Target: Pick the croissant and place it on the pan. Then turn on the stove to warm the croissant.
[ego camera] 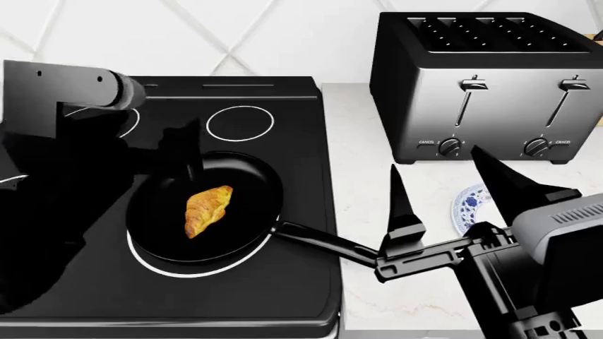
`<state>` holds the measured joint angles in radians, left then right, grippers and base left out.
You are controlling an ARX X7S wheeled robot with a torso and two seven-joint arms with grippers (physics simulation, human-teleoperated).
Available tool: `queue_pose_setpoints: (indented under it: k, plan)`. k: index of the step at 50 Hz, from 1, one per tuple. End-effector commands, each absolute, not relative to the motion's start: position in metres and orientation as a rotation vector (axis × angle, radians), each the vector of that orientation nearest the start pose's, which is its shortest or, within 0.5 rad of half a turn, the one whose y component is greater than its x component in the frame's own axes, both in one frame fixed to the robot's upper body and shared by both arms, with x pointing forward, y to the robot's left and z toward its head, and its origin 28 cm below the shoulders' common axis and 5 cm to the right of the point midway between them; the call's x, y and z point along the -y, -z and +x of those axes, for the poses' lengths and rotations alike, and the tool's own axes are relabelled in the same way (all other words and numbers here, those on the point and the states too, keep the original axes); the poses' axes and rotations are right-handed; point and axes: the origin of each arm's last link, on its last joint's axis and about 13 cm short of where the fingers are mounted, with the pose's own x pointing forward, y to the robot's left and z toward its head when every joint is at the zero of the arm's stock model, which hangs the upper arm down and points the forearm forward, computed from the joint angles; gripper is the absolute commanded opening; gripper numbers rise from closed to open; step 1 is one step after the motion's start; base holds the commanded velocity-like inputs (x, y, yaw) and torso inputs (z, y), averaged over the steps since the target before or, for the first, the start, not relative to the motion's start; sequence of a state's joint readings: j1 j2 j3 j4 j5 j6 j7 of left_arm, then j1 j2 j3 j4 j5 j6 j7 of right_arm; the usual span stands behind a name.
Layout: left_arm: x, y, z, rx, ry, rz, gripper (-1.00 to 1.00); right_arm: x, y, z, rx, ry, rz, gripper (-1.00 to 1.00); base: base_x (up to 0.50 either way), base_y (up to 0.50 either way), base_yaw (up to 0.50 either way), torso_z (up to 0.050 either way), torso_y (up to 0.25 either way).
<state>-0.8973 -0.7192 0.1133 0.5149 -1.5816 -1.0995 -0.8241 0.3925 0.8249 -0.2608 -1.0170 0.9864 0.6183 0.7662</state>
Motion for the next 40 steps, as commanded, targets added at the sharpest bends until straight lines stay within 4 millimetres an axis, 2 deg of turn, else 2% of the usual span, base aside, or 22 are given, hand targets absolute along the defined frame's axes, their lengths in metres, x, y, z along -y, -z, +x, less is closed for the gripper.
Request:
queue_pose_setpoints:
  k: [1, 19, 40]
  plan:
    - [-0.251, -0.271, 0.199, 0.051, 0.234, 0.057, 1.0, 0.113, -0.214, 0.16, 0.285, -0.183, -0.113, 1.0, 0.0, 0.0, 0.0, 0.0, 0.0]
    - [-0.252, -0.276, 0.187, 0.11, 0.248, 0.088, 1.0, 0.113, -0.216, 0.154, 0.345, -0.19, -0.151, 1.0, 0.0, 0.0, 0.0, 0.0, 0.0]
    - [-0.251, -0.276, 0.186, 0.105, 0.256, 0.101, 1.0, 0.113, -0.213, 0.154, 0.315, -0.183, -0.145, 1.0, -0.13, 0.49, 0.0, 0.0, 0.0]
